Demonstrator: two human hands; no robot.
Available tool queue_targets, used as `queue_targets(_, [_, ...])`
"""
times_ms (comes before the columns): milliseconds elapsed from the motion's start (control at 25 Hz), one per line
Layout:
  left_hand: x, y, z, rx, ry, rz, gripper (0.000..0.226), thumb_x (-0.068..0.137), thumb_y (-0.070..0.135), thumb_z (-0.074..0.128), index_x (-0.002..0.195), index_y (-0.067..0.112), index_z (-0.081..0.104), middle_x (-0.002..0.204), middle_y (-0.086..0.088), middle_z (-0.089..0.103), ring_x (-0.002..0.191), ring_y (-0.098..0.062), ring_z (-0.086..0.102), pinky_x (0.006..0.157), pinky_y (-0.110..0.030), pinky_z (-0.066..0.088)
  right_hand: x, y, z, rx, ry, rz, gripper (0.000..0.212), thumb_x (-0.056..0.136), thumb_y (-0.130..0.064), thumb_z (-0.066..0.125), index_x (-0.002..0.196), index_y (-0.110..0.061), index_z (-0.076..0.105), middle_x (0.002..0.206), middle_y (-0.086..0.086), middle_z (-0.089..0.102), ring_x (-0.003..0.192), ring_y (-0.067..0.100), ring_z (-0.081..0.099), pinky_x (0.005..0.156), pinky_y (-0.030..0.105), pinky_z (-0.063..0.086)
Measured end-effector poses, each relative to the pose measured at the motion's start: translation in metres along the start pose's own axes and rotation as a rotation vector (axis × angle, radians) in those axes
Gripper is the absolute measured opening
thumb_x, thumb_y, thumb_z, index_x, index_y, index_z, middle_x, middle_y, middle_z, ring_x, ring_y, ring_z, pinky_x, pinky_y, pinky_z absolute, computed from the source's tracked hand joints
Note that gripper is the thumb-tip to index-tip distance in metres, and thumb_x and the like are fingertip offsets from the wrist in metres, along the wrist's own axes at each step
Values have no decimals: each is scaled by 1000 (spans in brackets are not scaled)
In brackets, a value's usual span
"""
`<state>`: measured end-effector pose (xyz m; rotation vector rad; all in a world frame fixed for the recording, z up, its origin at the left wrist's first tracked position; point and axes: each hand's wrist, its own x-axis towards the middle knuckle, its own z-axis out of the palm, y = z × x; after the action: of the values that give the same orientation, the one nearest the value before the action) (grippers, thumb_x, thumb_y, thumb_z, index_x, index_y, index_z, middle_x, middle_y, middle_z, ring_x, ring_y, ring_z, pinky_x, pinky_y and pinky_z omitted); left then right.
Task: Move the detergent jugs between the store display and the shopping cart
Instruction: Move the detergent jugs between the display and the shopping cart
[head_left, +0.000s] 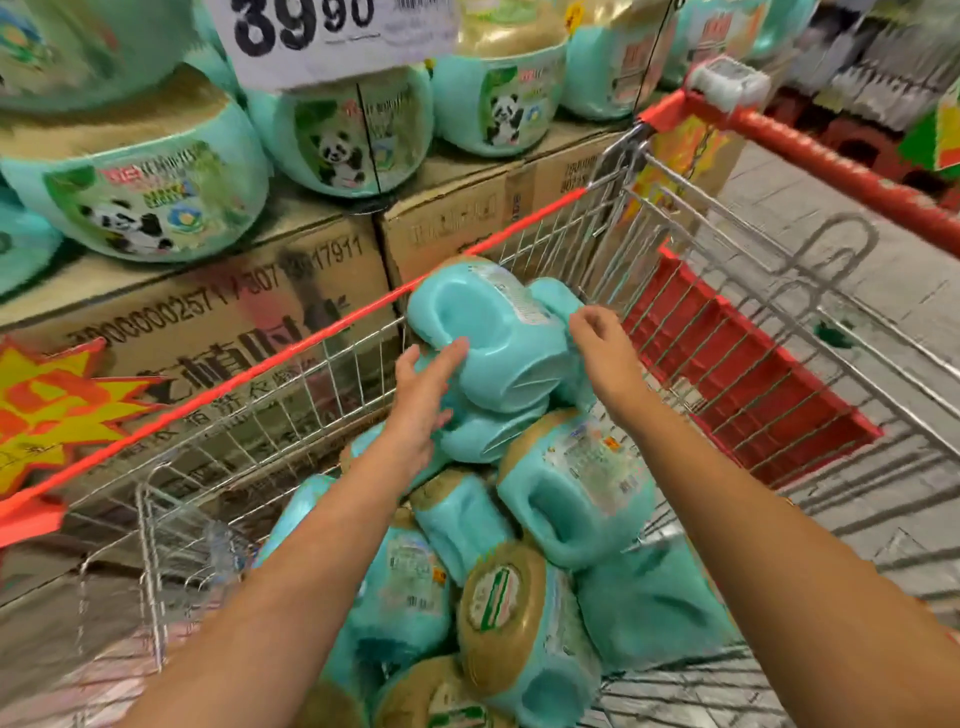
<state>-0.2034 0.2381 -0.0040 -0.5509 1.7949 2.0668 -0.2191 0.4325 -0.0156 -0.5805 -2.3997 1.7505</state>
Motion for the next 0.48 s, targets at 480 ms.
queue_targets(480, [-8,-31,18,-469,-71,-14,34,89,9,45,121,17,53,108,-7,64,82,-20,64,63,-34,57,-13,17,-5,-102,-233,-57,34,99,-29,50,128,-13,52,131,9,55,125,29,45,109,45,33])
